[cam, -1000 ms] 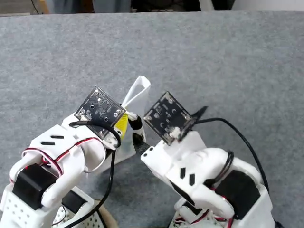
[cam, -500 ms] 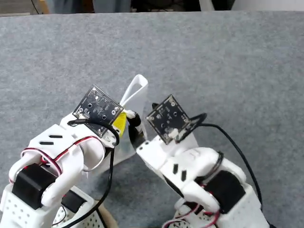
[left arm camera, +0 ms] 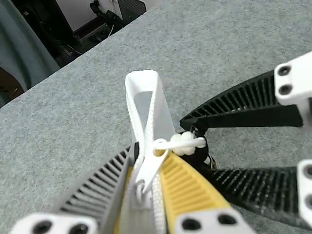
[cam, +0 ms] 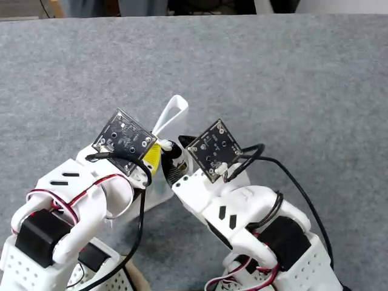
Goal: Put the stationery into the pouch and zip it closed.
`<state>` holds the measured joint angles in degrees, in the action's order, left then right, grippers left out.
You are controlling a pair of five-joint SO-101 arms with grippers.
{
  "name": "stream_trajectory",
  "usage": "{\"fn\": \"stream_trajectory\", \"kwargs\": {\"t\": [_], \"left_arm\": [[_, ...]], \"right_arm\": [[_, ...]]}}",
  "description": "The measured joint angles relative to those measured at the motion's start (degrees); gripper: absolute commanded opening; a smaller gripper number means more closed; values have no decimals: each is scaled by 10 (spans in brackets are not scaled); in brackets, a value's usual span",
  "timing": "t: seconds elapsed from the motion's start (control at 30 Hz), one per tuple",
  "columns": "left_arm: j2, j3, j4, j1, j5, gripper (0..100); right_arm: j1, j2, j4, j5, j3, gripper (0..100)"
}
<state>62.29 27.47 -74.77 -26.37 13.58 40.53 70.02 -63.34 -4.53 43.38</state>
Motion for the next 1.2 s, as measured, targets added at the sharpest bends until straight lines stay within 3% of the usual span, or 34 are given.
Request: {"fn": "stream_trajectory", "kwargs": {"t": [0.1, 0.3, 0.7, 0.87, 1.2], "left_arm": [[0, 0, 0, 0, 0, 28], [0, 0, 0, 0, 0, 28], [0, 1, 0, 2, 0, 28], [0, 1, -2, -1, 0, 28], [-2, -32, -52, -45, 1, 29]], "right_arm": [[0, 0, 0, 0, 0, 143], [0, 0, 0, -21, 0, 10], [-4, 0, 1, -28, 0, 11], [-50, 0, 1, -33, -18, 11], [-126, -1, 1, -158, -85, 11]]}}
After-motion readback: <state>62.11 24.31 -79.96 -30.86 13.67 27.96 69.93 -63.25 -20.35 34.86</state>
